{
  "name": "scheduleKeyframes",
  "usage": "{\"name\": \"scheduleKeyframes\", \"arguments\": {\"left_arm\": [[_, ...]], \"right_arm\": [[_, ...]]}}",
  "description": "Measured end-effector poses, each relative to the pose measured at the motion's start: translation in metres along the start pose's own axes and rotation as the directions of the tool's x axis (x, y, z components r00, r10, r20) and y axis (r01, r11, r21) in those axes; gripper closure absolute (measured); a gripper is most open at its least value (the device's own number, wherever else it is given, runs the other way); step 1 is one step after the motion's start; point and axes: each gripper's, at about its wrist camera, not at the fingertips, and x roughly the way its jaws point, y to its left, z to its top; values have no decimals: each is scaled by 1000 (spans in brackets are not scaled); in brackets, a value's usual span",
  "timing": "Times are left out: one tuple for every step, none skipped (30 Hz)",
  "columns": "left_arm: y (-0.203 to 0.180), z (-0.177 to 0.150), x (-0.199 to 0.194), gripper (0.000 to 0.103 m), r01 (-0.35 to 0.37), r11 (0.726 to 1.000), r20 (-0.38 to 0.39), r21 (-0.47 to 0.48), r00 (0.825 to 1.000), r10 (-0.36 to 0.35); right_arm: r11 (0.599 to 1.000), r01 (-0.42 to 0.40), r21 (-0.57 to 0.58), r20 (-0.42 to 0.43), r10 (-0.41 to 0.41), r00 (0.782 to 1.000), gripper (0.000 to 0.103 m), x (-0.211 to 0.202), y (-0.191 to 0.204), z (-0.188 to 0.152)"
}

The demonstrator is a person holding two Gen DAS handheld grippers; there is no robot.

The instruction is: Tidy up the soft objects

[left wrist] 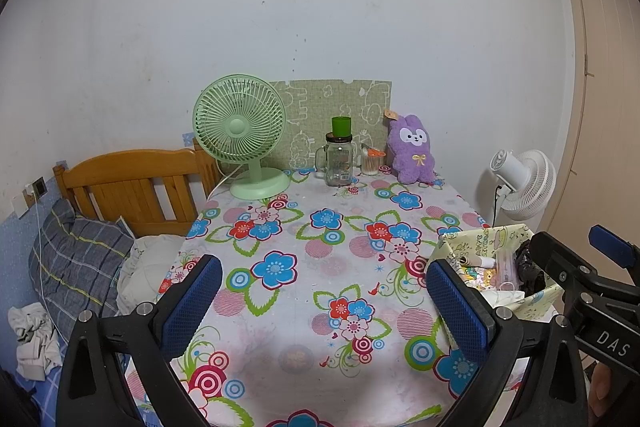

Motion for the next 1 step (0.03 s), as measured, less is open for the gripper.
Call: {"name": "scheduleKeyframes", "arguments": {"left_arm": [[0,0,0,0,0,1000,-2,0,1000,0]], "right_arm": [[1000,-1,0,-1,1,1000,3,0,0,0]]}}
